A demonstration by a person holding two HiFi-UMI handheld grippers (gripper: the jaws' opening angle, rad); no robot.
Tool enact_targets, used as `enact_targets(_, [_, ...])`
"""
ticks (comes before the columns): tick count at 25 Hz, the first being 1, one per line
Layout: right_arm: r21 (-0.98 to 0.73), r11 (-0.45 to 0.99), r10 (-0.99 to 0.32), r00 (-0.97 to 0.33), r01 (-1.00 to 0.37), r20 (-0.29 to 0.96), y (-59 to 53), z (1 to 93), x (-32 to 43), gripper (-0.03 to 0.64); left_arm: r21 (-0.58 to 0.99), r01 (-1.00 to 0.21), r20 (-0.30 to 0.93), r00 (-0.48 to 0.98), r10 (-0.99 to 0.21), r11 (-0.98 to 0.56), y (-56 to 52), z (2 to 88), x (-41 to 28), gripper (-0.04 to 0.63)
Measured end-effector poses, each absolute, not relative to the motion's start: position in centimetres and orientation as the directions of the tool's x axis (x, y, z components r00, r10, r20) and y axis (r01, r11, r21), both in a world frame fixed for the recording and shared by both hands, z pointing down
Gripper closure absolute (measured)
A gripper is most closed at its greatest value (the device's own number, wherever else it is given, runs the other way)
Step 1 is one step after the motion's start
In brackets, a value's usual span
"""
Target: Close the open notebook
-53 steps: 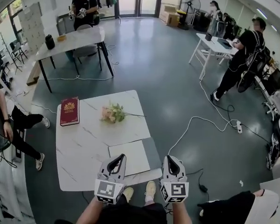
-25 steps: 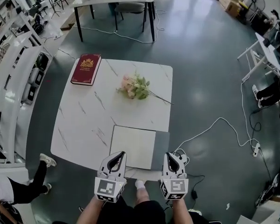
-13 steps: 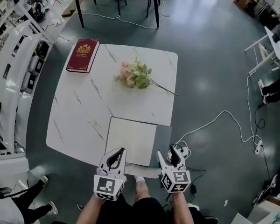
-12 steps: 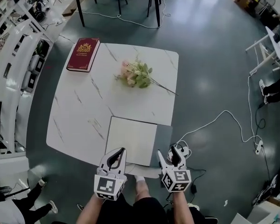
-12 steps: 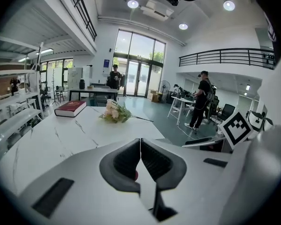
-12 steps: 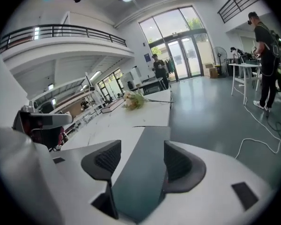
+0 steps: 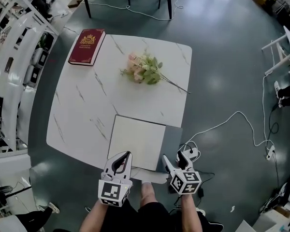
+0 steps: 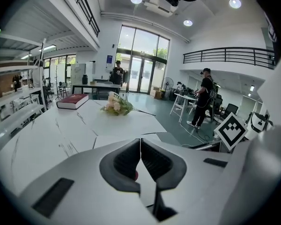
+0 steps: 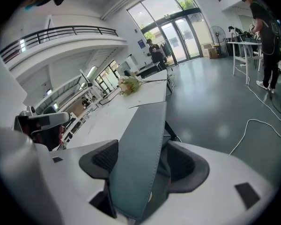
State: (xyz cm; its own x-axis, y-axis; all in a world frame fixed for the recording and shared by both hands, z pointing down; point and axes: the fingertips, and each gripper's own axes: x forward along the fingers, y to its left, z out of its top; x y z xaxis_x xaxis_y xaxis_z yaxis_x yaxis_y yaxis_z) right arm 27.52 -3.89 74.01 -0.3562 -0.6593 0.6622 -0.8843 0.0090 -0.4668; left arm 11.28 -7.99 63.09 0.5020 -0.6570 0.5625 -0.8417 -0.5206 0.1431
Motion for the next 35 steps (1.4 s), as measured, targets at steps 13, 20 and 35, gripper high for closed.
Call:
enact_targets(13, [-0.422, 0.032, -0.64, -0.343, -0.906, 0.688, -3.8, 74.6, 27.3, 0.341, 0.139, -0.854, 0.568, 0.484, -0.666, -0.502, -8.2, 63.5, 10.6, 0.571])
enact_targets(20, [-0.395, 0.027, -0.664, -0.312, -0.918, 0.68, -3.8, 73.1, 27.6, 0.388, 0.133, -0.855, 0.557, 0.484, -0.675, -0.502, -8.1, 62.5, 10.0, 0.571])
enact_targets(35, [-0.354, 0.018, -0.732, -0.253, -0.935, 0.633, -4.0, 67.1, 26.7, 0.46, 0.11, -0.846, 0.483, 0.504, -0.716, -0.521, -8.0, 57.0, 7.9, 0.571])
